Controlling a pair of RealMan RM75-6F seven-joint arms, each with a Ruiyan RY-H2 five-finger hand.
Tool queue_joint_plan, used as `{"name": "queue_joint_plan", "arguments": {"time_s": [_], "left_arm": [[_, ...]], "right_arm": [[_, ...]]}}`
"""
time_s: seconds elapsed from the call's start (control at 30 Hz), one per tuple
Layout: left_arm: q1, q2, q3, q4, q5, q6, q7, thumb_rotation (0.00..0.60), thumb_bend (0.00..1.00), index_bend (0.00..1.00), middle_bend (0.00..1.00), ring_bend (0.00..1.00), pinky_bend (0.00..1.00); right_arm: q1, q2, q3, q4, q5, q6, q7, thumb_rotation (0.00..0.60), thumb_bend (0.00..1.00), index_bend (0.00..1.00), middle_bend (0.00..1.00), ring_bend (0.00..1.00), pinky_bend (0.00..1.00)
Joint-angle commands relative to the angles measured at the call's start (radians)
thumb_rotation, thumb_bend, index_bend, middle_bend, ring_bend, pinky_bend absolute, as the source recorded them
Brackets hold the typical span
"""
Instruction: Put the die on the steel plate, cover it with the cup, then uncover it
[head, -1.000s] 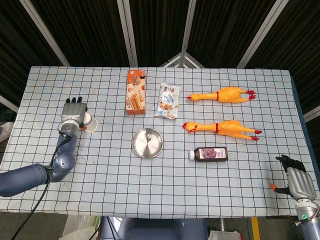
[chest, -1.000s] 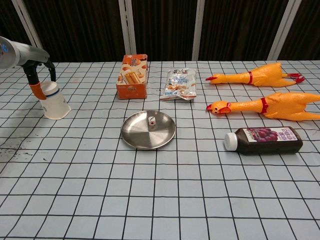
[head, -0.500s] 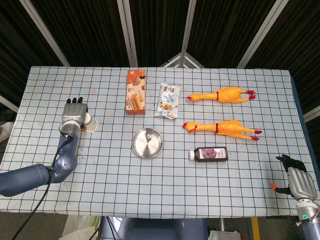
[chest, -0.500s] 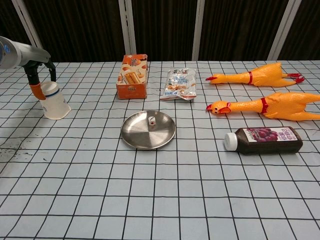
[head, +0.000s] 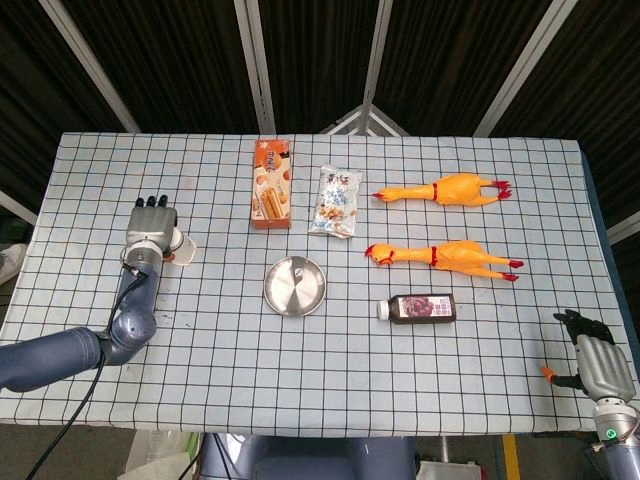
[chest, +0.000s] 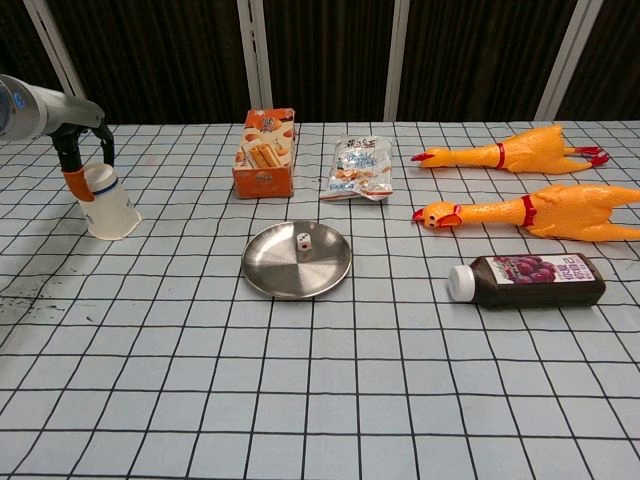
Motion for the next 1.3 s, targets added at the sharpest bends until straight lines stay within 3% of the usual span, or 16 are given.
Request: {"name": "queue_joint_plan", "arguments": {"time_s": [0.03,0.57,0.73,0.93,1.1,1.3], "left_arm": [[-0.002,0.003,0.000,0.000,0.000,-0.002,-0.003,0.600,0.36,0.35,0.02,0.00,0.00],[-0.002,-0.003,0.010,0.014,0.005,-0.007,-0.032,0.600,0.39,0.39,0.04,0.00,0.00],[0.000,0.006,-0.013,-0.001,0.016,-0.024,-0.072,0.600,0.43,0.42,0.06,0.00,0.00],[-0.006,0.082,-0.064,-0.109,0.030,-0.017,-0.121,0.600,0.44,0.42,0.06,0.00,0.00],[-0.025,0.191,-0.130,-0.312,0.023,0.047,-0.147,0.600,0.44,0.43,0.06,0.00,0.00],[-0.062,0.272,-0.163,-0.505,-0.005,0.149,-0.126,0.600,0.44,0.43,0.06,0.00,0.00]], "right_arm": [[0.000,0.001,0.000,0.000,0.002,0.000,-0.001,0.600,0.23,0.18,0.10,0.10,0.00],[0.000,0.002,-0.001,-0.003,0.016,-0.006,-0.009,0.600,0.23,0.18,0.10,0.10,0.00],[0.001,0.002,-0.001,0.000,0.023,-0.013,-0.009,0.600,0.23,0.18,0.10,0.10,0.00],[0.002,0.002,0.001,-0.001,0.022,-0.014,-0.006,0.600,0.23,0.19,0.10,0.10,0.00],[0.003,0.005,0.002,-0.007,0.013,-0.013,0.006,0.600,0.23,0.19,0.10,0.10,0.00],[-0.001,0.013,0.000,-0.016,-0.004,-0.010,0.028,0.600,0.23,0.20,0.10,0.10,0.00]]}}
